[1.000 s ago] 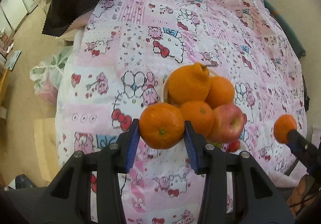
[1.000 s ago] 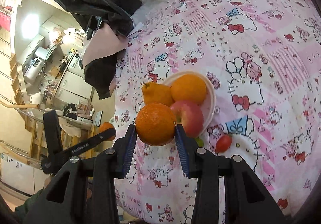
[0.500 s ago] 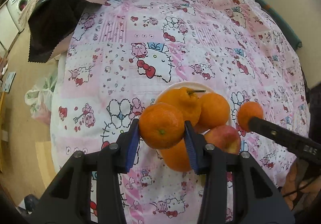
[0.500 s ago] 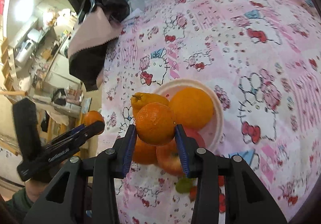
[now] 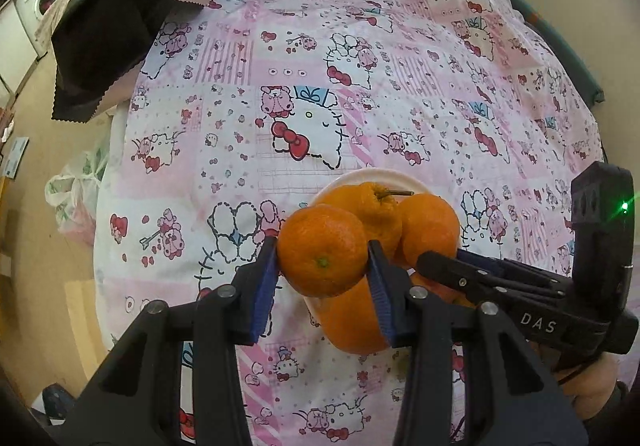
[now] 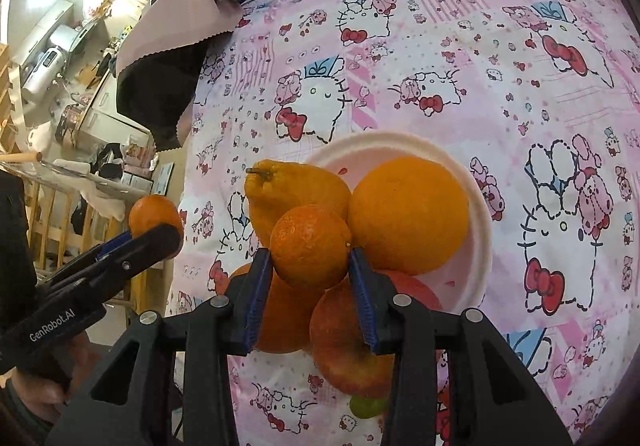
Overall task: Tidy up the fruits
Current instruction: 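Carry the mandarin to the plate with the left tool while the right tool carries its orange there, then release both oranges onto the plate and withdraw both tools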
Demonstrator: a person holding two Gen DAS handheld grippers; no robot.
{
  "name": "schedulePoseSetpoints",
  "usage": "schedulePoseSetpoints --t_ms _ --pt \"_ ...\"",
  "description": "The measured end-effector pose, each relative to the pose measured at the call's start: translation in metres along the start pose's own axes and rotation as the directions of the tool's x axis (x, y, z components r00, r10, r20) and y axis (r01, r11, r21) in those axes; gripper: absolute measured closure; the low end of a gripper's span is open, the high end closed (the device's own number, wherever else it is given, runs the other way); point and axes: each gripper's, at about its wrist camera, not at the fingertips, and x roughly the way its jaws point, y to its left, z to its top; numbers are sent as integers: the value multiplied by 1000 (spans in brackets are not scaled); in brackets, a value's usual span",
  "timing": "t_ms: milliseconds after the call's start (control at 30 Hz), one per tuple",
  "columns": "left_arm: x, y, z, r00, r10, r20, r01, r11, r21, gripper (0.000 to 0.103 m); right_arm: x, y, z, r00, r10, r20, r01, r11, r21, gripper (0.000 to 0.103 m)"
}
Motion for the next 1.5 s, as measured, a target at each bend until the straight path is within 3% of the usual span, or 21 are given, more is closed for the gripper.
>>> schedulePoseSetpoints --t_ms 233,467,633,733,867,1000,1167,1367,1500 --pt "3 -2 -1 1000 5 -3 -5 1000 8 64 -5 2 1 1000 22 6 -22 1000 5 55" --pt "-1 2 4 1000 -13 -1 13 1000 -12 64 -32 -7 5 997 5 76 -9 998 55 48" --pt "2 -5 37 999 -39 -7 39 999 -20 64 -55 -25 9 991 2 130 -20 990 139 29" --pt "18 -21 61 997 -59 -51 59 998 4 64 -65 -38 12 988 -34 153 5 982 186 21" --pt "56 -56 84 987 -64 -148 75 995 66 64 -76 -62 13 981 -97 169 48 961 271 19" --pt "91 -76 87 979 -7 -204 29 994 106 64 -83 -81 15 980 -95 173 33 943 330 19" --pt "122 -84 82 964 12 -265 20 993 118 64 -87 -87 17 979 -93 179 26 938 346 19" --pt "136 -85 76 953 69 -295 -29 990 138 63 -84 -82 21 982 -78 169 19 945 326 19" --pt "138 -81 75 947 65 -313 -24 991 134 62 -85 -82 21 982 -79 170 20 945 326 19"
